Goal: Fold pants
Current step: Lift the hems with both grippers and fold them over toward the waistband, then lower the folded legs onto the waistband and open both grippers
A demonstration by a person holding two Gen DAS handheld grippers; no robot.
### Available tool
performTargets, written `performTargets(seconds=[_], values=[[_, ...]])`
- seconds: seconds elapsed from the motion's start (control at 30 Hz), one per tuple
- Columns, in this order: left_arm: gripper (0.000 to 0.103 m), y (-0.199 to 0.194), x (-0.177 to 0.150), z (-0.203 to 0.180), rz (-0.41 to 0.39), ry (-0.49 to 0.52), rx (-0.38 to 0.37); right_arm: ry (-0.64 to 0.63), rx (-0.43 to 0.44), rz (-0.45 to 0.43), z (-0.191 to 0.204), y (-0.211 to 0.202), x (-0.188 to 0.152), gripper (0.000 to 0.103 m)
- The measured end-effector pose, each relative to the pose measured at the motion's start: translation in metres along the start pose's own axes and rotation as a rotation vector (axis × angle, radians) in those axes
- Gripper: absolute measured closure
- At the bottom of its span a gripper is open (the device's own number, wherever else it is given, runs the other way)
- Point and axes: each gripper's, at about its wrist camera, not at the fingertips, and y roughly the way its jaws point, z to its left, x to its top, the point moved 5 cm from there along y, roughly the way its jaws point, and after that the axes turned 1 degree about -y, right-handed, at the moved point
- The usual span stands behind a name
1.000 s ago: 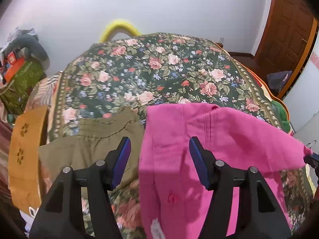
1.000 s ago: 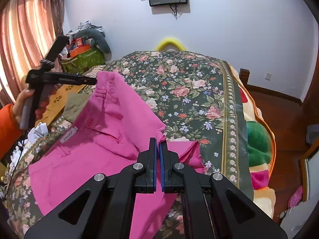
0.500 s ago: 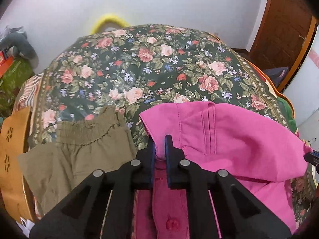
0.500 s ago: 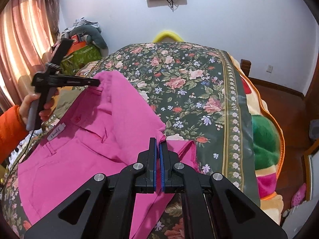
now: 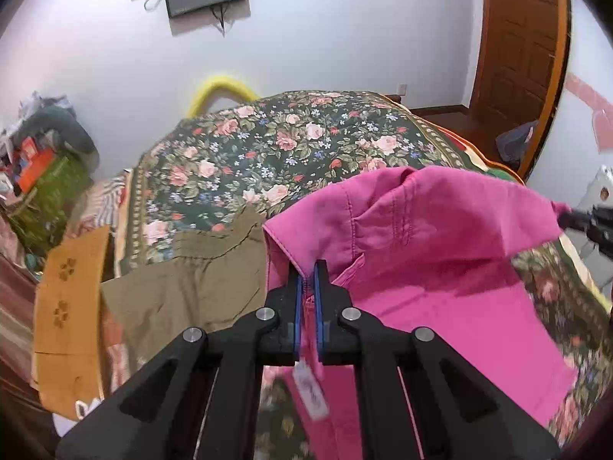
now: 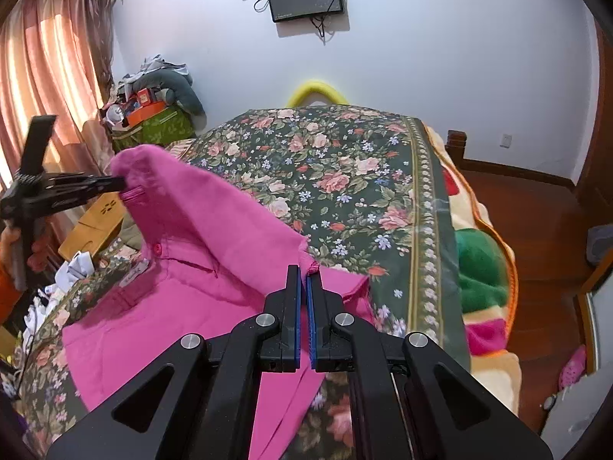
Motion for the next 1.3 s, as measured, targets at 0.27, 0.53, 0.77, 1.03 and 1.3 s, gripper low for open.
performTargets(seconds=[0.27, 0.53, 0.77, 1.03, 1.3], values=[[0.097, -0.039, -0.052, -0.017, 0.009, 0.019, 0.021, -0.026, -0.037, 0.035, 0.018, -0.015, -0.025, 0.101], [0.097, -0.051, -0.110, -0.023, 0.066, -0.006, 0.016, -0.054, -0.044, 0.079, 0.041, -0.023, -0.061, 0.101], [0.097, -0.044, -0.155, -0.025, 0.142, -0.009, 0.027, -0.037, -0.067, 0.131, 0.044, -0.017, -0.091, 0.101], [0.097, -0.046, -0.185, -0.016, 0.200, -0.040, 0.032, -0.011, -0.079, 0.172, 0.041, -0.022, -0.118, 0.100], [0.084, -0.071, -0.187, -0.004, 0.188, -0.081, 0.046, 0.037, -0.071, 0.180, 0.038, -0.043, -0.129, 0.097]])
